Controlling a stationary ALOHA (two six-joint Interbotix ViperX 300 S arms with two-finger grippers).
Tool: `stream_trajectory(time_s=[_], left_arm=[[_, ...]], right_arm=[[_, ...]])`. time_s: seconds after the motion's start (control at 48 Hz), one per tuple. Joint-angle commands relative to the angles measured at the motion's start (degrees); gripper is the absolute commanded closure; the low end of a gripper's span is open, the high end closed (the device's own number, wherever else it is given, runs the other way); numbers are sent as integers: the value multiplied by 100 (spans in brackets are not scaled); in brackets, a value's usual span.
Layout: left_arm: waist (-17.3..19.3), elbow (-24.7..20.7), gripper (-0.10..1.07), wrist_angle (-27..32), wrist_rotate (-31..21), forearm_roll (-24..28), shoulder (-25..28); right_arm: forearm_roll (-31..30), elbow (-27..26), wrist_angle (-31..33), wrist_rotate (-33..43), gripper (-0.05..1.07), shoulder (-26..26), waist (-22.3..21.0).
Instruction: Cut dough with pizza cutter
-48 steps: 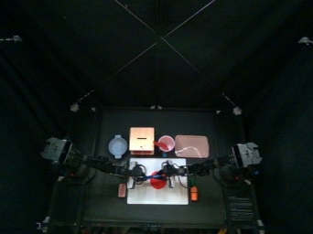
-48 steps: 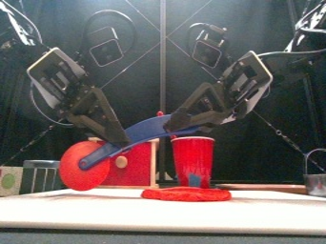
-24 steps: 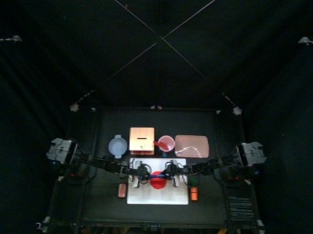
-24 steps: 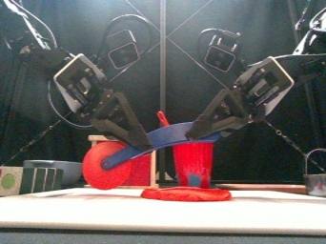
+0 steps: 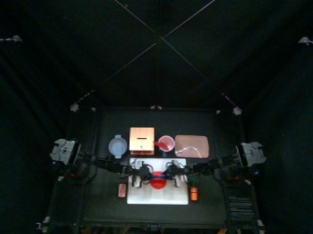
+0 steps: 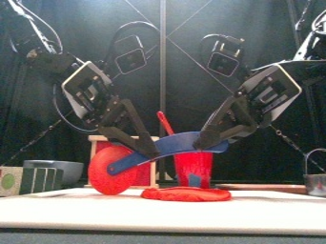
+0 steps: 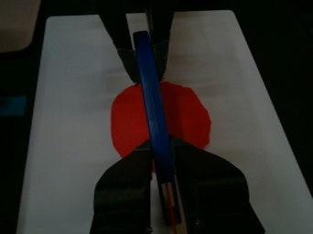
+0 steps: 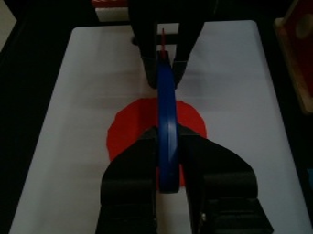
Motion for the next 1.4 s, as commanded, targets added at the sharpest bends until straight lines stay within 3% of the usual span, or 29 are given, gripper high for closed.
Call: stream_trajectory(time_s=[0.0, 0.208, 0.708, 1.375], left_arm=[[26, -211, 46, -53, 18, 18, -35], [-9, -334, 46, -53, 9, 9, 53], [-26, -1099, 46, -53, 26, 9, 791], [26, -2048, 46, 211, 26, -79, 1538]], right_arm=[[9, -18, 26, -9, 64, -149, 9], [53, 176, 211, 18, 64, -404, 18], [483, 694, 246, 35, 64, -580, 352], [721, 1433, 650, 44, 64, -1336, 571]])
